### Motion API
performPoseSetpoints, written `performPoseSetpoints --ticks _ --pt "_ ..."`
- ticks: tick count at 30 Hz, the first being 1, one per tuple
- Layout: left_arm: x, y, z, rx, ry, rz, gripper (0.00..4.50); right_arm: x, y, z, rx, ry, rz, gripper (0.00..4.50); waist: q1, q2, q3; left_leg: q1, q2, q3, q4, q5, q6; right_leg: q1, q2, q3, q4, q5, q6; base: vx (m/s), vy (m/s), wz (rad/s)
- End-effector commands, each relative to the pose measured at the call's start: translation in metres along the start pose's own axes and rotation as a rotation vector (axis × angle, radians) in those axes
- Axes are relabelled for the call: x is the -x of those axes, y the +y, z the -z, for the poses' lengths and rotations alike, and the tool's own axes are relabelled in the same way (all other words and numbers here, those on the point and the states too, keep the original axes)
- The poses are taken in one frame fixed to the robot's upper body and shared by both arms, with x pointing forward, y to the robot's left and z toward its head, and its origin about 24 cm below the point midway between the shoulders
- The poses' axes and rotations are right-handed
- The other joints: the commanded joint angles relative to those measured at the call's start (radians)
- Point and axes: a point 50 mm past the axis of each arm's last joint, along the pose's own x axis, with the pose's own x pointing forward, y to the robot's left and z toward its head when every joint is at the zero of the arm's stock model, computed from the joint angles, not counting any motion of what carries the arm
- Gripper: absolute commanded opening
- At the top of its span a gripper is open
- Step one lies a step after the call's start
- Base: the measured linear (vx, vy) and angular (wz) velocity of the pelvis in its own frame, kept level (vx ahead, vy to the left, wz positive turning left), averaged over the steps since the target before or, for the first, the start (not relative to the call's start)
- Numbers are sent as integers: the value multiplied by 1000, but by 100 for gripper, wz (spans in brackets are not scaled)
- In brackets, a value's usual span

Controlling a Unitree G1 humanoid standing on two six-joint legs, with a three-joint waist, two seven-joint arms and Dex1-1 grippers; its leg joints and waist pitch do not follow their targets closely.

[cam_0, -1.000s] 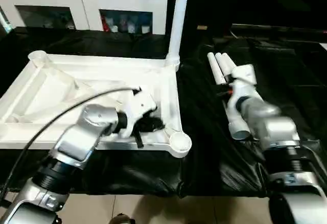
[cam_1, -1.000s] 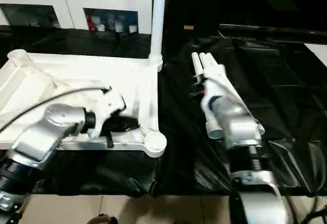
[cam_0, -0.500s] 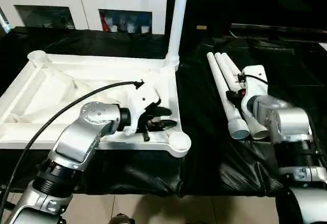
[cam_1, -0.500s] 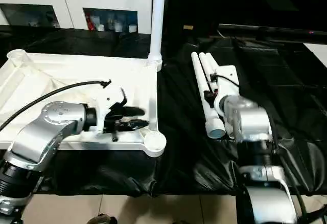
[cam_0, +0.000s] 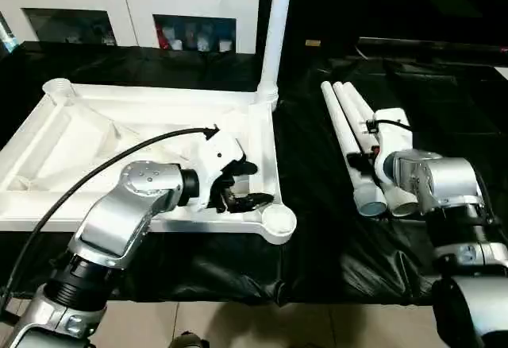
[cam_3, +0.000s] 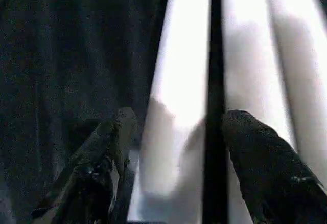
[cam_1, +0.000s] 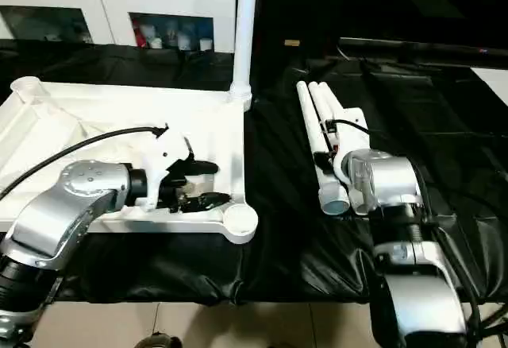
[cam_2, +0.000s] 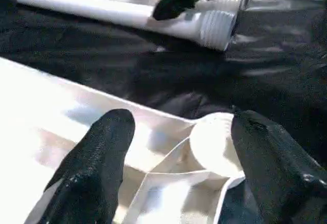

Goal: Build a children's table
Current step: Pick table leg

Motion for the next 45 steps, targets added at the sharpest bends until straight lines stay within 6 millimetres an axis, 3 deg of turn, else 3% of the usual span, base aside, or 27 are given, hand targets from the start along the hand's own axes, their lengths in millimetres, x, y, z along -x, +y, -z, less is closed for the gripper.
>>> performPoseSetpoints --ticks 1,6,7,14,15,18,25,26,33,34,35,36,38,39,40,43,45 --pt "-3 -2 -3 -14 -6 6 344 0 -3 -4 -8 28 -27 304 0 -3 -79 20 22 -1 -57 -178 -43 51 -39 39 -62 -164 -159 0 0 0" --pt "-5 -3 -8 -17 -31 13 344 -2 -5 -5 -20 56 -46 304 0 -4 -76 19 22 -1 -55 -199 -45 51 -40 38 -63 -174 -178 0 0 0" --pt "-4 -3 -8 -15 -32 10 345 -2 -5 -5 -23 63 -54 286 -1 -15 -76 18 22 0 -55 -199 -43 52 -40 38 -64 -181 -175 0 0 0" --pt "-3 -1 -6 -10 -31 -10 346 -6 -3 -7 6 113 -115 228 -1 -16 -72 19 24 -2 -54 -247 -49 45 -44 38 -71 -287 -152 0 0 0" --pt "-4 -1 -7 -12 -30 -7 346 -7 -3 -7 7 120 -124 218 1 -11 -72 19 24 -4 -54 -253 -52 45 -46 37 -70 -295 -152 0 0 0" --pt "-4 -3 -8 -14 -34 11 346 -9 -1 -5 23 151 -155 198 0 -21 -73 18 25 -4 -54 -255 -50 45 -45 36 -70 -297 -151 0 0 0" --pt "-2 -2 -5 -8 -21 4 346 -13 4 0 22 190 -199 151 -2 -23 -73 20 28 -7 -57 -274 -63 41 -43 36 -67 -280 -159 0 0 0" --pt "-4 -3 -5 -7 -17 10 346 -14 5 3 21 201 -205 143 -2 -18 -72 22 28 -8 -58 -302 -71 39 -43 36 -68 -290 -162 0 0 0" --pt "-6 6 -9 5 -21 -64 346 -17 2 4 -21 180 -198 89 -1 -30 -70 23 26 -10 -58 -343 -76 36 -45 35 -76 -362 -138 0 0 0" --pt "-9 11 -11 12 -34 -107 346 -15 0 3 -52 162 -202 80 0 -29 -71 24 27 -11 -58 -346 -75 36 -46 35 -77 -369 -133 0 0 0" --pt "-10 13 -13 22 -48 -125 346 -14 -1 2 -74 150 -210 77 2 -21 -72 25 26 -12 -57 -346 -77 36 -46 35 -76 -364 -130 0 0 0" --pt "-12 15 -15 35 -66 -141 346 -13 -2 2 -100 142 -222 62 0 -25 -73 24 25 -10 -57 -343 -76 36 -44 36 -79 -358 -129 0 0 0" --pt "-14 16 -17 48 -76 -151 346 -13 -4 3 -114 137 -231 40 2 -16 -74 25 26 -11 -58 -344 -77 37 -42 35 -79 -327 -135 0 0 0" --pt "-15 17 -18 51 -78 -155 346 -12 -4 3 -117 130 -241 40 5 -6 -76 24 25 -15 -58 -341 -79 40 -44 34 -73 -309 -145 0 0 0" --pt "-15 17 -19 48 -76 -152 346 -12 -5 6 -120 133 -252 35 3 -12 -76 22 25 -13 -58 -342 -75 42 -41 33 -76 -290 -148 0 0 0" --pt "-17 16 -21 35 -76 -111 362 -14 -7 14 -89 129 -251 2 5 -7 -79 22 24 -13 -56 -320 -66 44 -42 32 -71 -252 -168 0 0 0" --pt "-17 16 -20 25 -67 -106 372 -14 -8 9 -58 70 -232 0 4 -6 -78 21 23 -12 -55 -319 -64 44 -43 32 -72 -260 -171 0 0 0"
